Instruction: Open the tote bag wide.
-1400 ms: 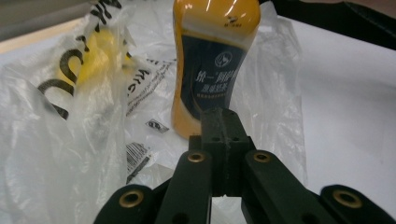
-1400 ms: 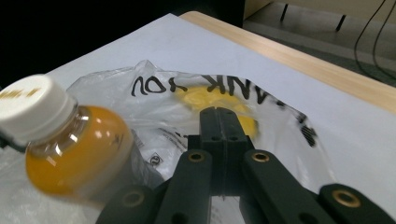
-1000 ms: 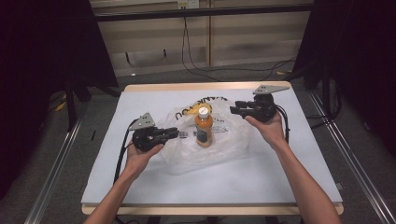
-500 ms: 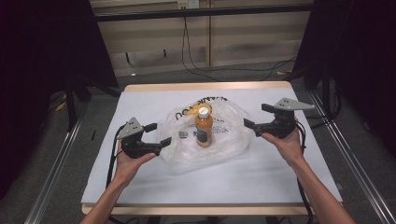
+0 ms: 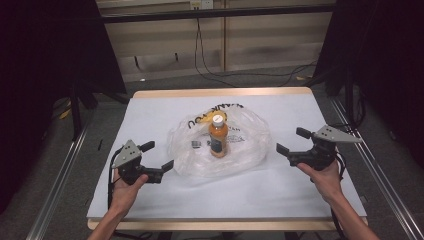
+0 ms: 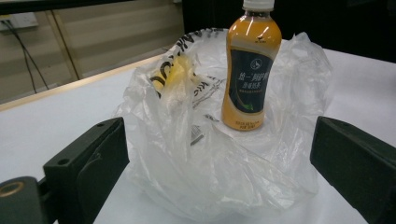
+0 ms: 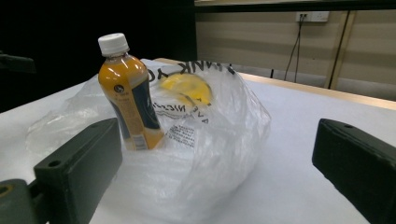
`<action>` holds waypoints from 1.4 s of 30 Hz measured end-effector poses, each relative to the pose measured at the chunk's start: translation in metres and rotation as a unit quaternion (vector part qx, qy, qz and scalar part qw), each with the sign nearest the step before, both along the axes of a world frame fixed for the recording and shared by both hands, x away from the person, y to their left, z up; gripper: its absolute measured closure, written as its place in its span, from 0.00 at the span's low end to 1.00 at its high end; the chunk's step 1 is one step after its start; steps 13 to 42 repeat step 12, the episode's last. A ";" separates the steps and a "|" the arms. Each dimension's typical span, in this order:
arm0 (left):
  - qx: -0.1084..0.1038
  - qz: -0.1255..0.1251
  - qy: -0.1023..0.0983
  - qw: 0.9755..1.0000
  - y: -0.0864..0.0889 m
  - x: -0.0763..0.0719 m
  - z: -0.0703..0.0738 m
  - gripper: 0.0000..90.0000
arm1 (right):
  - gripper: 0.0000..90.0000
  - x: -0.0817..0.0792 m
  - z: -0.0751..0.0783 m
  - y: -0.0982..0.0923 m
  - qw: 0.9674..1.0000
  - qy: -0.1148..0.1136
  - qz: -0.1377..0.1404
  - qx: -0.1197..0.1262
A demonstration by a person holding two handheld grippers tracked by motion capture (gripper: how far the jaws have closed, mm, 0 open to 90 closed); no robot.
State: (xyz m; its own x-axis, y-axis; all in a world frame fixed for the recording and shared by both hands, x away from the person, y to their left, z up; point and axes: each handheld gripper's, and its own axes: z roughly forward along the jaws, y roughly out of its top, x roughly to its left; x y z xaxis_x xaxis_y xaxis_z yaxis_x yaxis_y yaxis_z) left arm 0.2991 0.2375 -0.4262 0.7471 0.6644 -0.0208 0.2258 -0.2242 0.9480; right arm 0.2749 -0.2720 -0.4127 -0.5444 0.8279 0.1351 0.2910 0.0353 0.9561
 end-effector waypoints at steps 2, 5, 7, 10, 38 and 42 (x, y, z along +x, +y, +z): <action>0.009 -0.003 0.006 1.000 0.004 -0.005 -0.003 0.04 | 0.02 -0.007 -0.002 -0.003 1.000 -0.001 -0.003 -0.003; 0.006 -0.001 0.011 1.000 0.010 -0.009 -0.012 0.04 | 0.02 -0.021 -0.009 -0.007 1.000 0.004 -0.011 -0.001; 0.011 0.012 0.013 1.000 0.013 -0.010 -0.016 0.04 | 0.02 -0.030 -0.015 -0.010 1.000 0.010 -0.015 0.000; 0.003 0.025 0.006 1.000 0.018 -0.011 -0.018 0.05 | 0.04 -0.040 -0.025 -0.014 1.000 0.020 -0.023 -0.004; 0.001 0.030 0.009 1.000 0.020 -0.012 -0.019 0.05 | 0.04 -0.043 -0.026 -0.017 0.999 0.021 -0.033 0.004; 0.001 0.030 0.009 1.000 0.020 -0.012 -0.019 0.05 | 0.04 -0.043 -0.026 -0.017 0.999 0.021 -0.033 0.004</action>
